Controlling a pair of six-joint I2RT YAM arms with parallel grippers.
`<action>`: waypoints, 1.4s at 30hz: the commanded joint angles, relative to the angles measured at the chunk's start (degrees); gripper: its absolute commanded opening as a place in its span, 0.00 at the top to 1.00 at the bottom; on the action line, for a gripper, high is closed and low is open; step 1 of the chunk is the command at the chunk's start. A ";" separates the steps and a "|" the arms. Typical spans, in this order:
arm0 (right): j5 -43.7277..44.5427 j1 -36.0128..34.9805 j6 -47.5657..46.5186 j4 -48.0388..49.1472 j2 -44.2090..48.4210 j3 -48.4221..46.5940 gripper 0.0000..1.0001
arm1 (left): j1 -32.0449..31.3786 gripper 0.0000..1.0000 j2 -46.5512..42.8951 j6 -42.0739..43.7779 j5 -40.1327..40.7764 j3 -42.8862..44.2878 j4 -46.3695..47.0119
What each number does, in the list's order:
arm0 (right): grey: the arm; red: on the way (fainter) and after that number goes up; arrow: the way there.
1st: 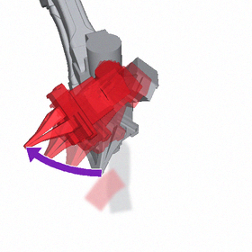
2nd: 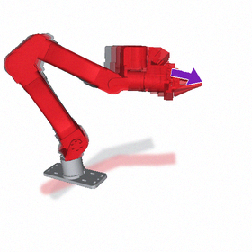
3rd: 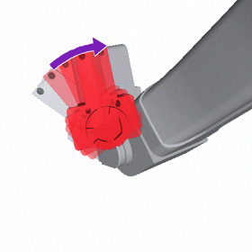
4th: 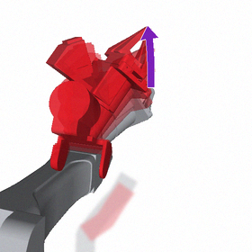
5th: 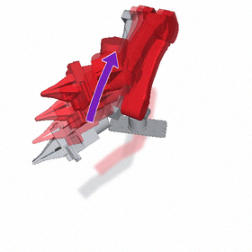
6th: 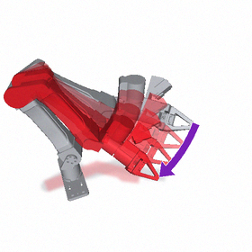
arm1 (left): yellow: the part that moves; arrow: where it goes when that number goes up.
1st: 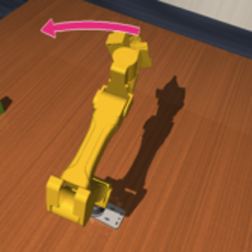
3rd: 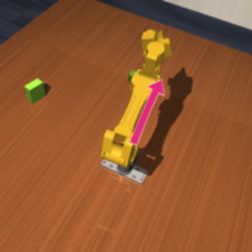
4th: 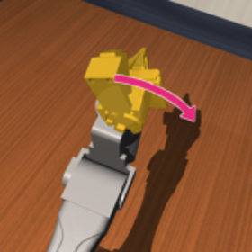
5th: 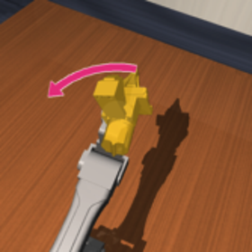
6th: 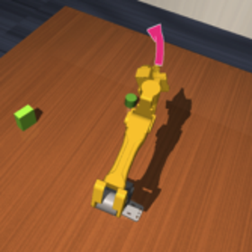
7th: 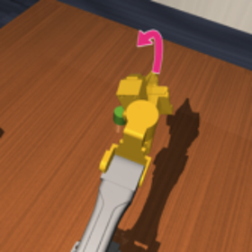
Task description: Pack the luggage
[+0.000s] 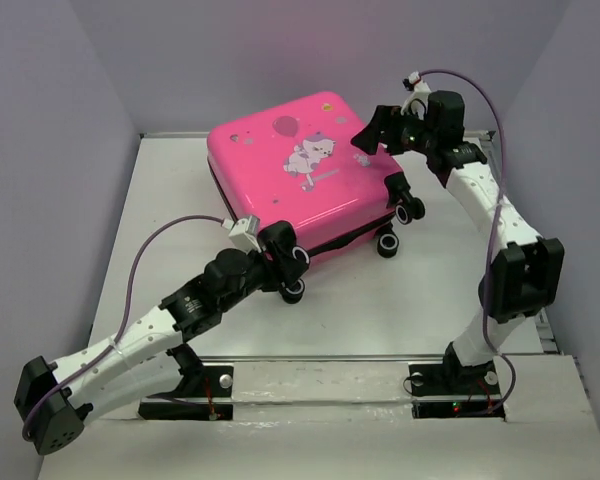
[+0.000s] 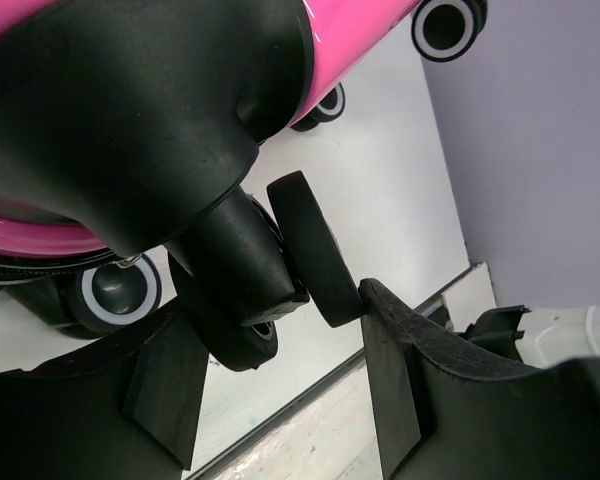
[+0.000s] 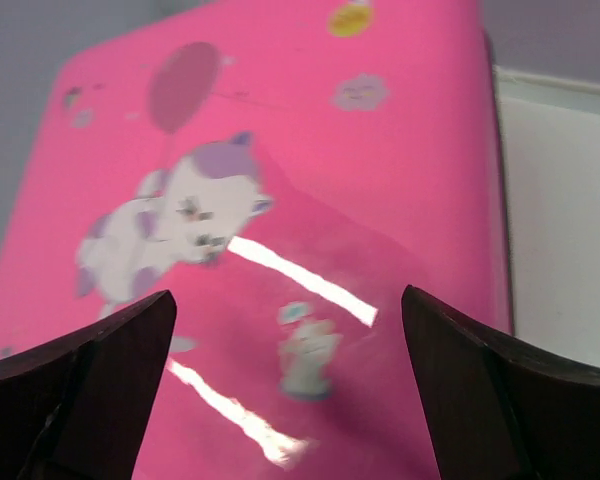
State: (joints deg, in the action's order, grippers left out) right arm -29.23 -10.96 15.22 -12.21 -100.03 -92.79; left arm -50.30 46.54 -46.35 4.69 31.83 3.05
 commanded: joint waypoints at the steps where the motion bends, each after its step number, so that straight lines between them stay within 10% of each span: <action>1: -7.23 -5.21 0.16 1.38 16.77 1.87 0.00 | -1.73 0.94 -0.05 5.21 -2.50 2.52 17.95; 6: -6.37 -9.59 2.43 9.91 32.49 19.34 0.10 | -1.73 0.94 0.83 5.57 -1.09 3.94 18.92; 10: 4.50 -26.09 1.04 17.72 40.16 39.05 0.65 | -1.55 0.94 0.65 4.34 0.23 4.03 20.42; 14: 17.36 -34.65 4.72 34.94 44.22 58.22 0.92 | -1.55 0.94 -0.05 3.28 1.02 4.46 21.56; 18: 19.91 -40.17 7.81 49.54 38.96 68.00 0.88 | -1.55 0.94 -0.05 2.05 0.76 4.73 23.57; 24: 25.19 -43.62 7.54 67.64 25.52 69.50 0.50 | -1.55 0.94 0.74 0.21 -0.73 4.81 26.04; 42: 35.03 -44.15 8.95 101.32 0.89 65.64 0.39 | -1.55 0.94 -0.49 -2.52 -2.40 2.97 27.01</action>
State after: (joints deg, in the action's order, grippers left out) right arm 2.52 -54.52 24.58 70.76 -98.41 -24.75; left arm -51.05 48.97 -51.62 4.82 31.83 9.19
